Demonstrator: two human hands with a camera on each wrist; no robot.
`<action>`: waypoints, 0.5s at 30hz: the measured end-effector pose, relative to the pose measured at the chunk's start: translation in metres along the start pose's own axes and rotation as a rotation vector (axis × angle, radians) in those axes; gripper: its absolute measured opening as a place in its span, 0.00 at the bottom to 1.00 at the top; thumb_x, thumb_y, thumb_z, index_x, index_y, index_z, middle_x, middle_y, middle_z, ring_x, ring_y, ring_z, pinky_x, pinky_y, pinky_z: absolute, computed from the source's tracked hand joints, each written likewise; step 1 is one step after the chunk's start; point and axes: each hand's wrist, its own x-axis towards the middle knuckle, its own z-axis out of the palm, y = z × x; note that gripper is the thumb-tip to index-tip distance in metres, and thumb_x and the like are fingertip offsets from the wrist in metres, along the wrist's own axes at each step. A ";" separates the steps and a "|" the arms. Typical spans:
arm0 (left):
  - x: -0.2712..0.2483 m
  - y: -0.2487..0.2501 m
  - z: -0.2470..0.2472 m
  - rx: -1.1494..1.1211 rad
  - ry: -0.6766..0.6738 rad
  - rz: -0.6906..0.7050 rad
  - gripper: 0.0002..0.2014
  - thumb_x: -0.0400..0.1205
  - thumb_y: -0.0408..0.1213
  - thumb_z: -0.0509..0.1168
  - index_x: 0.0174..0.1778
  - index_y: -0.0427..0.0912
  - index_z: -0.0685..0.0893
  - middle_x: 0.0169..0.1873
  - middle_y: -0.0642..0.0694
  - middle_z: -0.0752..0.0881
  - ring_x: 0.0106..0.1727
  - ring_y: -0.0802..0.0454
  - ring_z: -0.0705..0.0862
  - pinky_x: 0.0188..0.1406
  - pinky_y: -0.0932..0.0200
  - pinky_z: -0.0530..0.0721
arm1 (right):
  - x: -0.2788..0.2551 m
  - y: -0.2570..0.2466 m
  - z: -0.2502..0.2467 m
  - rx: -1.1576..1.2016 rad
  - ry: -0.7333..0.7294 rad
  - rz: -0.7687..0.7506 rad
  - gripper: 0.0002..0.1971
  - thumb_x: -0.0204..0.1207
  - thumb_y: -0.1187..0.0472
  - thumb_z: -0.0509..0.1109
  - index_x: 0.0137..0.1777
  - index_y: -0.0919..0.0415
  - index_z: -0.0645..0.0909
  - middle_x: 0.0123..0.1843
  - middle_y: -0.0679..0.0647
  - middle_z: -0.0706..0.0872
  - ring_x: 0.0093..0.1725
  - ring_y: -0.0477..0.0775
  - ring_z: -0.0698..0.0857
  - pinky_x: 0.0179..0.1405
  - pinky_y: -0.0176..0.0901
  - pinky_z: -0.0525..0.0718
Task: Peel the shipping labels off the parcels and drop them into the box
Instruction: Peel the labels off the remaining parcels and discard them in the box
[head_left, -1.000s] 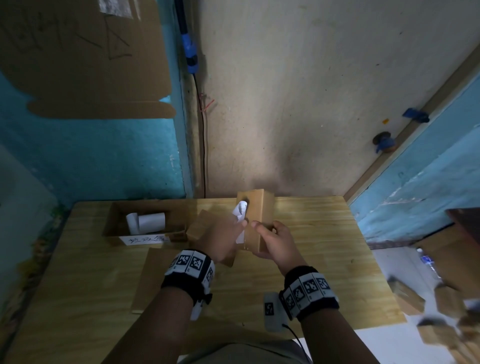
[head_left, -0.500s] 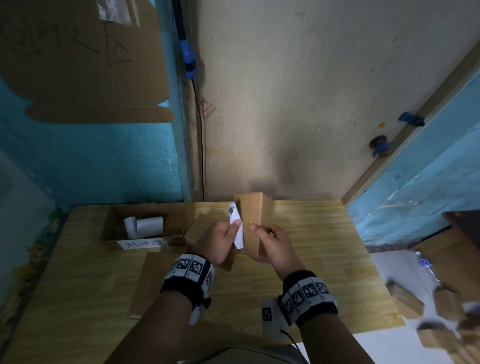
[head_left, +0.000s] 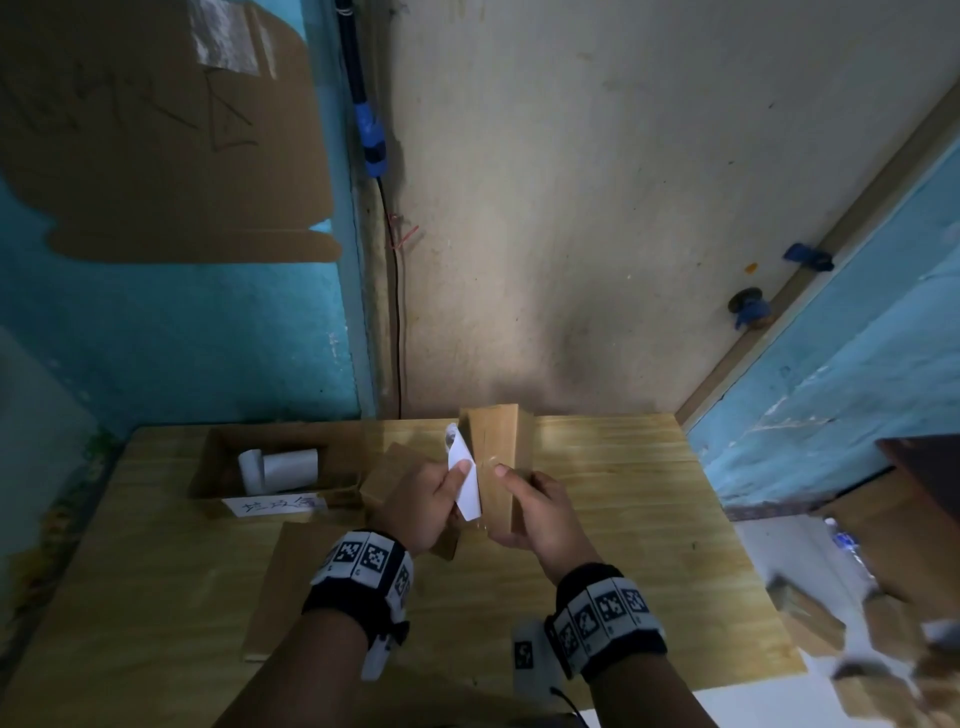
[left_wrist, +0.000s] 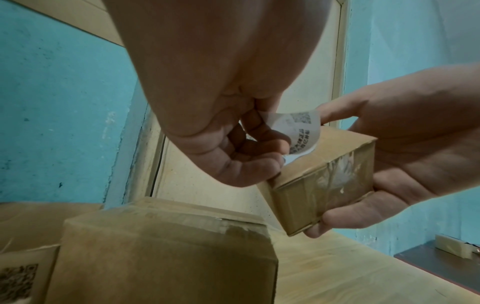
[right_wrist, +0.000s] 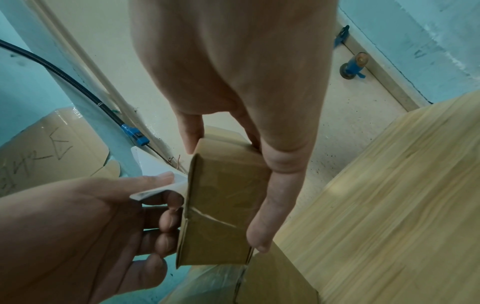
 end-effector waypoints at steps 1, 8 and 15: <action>-0.001 0.001 0.000 0.009 -0.010 -0.001 0.22 0.88 0.47 0.52 0.35 0.39 0.81 0.26 0.47 0.81 0.26 0.57 0.79 0.33 0.62 0.76 | 0.000 0.000 0.000 -0.003 0.000 -0.003 0.27 0.84 0.48 0.71 0.78 0.61 0.75 0.62 0.52 0.84 0.62 0.59 0.84 0.60 0.63 0.92; 0.003 0.000 0.001 0.009 0.014 -0.034 0.22 0.88 0.48 0.52 0.34 0.40 0.80 0.26 0.47 0.81 0.26 0.56 0.80 0.32 0.61 0.76 | -0.002 -0.002 0.000 0.021 0.010 0.017 0.28 0.84 0.48 0.71 0.79 0.61 0.74 0.65 0.55 0.84 0.65 0.62 0.83 0.61 0.65 0.91; 0.002 0.001 0.003 0.095 0.101 -0.020 0.18 0.88 0.46 0.53 0.43 0.37 0.81 0.35 0.46 0.82 0.36 0.58 0.79 0.37 0.67 0.73 | -0.001 -0.001 0.001 0.039 0.008 0.025 0.26 0.84 0.49 0.72 0.77 0.61 0.74 0.63 0.55 0.82 0.65 0.63 0.83 0.61 0.64 0.91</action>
